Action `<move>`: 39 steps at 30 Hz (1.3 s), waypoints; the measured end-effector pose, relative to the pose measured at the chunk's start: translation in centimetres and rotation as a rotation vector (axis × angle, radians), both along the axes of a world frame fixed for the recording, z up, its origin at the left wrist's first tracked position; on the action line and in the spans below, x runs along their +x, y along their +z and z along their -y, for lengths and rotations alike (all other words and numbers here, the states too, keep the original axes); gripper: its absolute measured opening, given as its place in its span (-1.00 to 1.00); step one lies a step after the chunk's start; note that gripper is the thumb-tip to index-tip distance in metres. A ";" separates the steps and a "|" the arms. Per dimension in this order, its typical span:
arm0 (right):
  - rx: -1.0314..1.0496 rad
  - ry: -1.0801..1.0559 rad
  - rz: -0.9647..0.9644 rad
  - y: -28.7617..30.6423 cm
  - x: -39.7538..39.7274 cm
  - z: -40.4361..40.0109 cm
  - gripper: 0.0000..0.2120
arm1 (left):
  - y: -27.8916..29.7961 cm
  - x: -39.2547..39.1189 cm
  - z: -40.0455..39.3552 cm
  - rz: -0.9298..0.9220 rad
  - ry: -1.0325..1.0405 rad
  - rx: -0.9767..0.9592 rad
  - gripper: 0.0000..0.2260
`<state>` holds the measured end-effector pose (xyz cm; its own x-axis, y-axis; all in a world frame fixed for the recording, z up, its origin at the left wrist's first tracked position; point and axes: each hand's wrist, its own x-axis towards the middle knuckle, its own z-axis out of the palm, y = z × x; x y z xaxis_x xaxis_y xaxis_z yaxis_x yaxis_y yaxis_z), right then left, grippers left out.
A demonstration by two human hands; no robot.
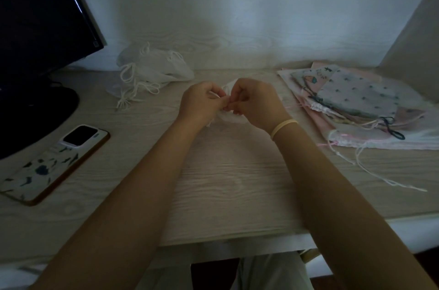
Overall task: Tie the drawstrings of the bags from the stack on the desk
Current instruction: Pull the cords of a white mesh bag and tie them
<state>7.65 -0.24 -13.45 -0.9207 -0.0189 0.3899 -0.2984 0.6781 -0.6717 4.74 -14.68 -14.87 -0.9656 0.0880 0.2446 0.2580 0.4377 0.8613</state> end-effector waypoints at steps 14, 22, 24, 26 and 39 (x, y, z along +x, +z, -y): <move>0.175 -0.072 -0.058 -0.1 -0.2 -0.1 -0.89 | 0.2 0.2 0.6 0.057 -0.101 -0.123 -0.90; 0.518 -0.108 -0.068 0.3 -0.4 0.7 -0.86 | 0.2 0.4 0.1 -0.037 -0.036 -0.123 -0.92; 0.598 -0.102 -0.049 0.5 -0.2 1.0 -0.83 | 0.2 0.5 0.0 -0.062 -0.038 -0.144 -0.93; 0.613 -0.098 -0.059 0.4 0.0 1.0 -0.83 | 0.3 0.6 -0.1 -0.088 -0.039 -0.172 -0.94; -0.660 0.210 0.563 0.2 0.2 -0.9 -0.82 | -0.3 0.6 -0.2 -0.189 -0.059 -0.023 -0.80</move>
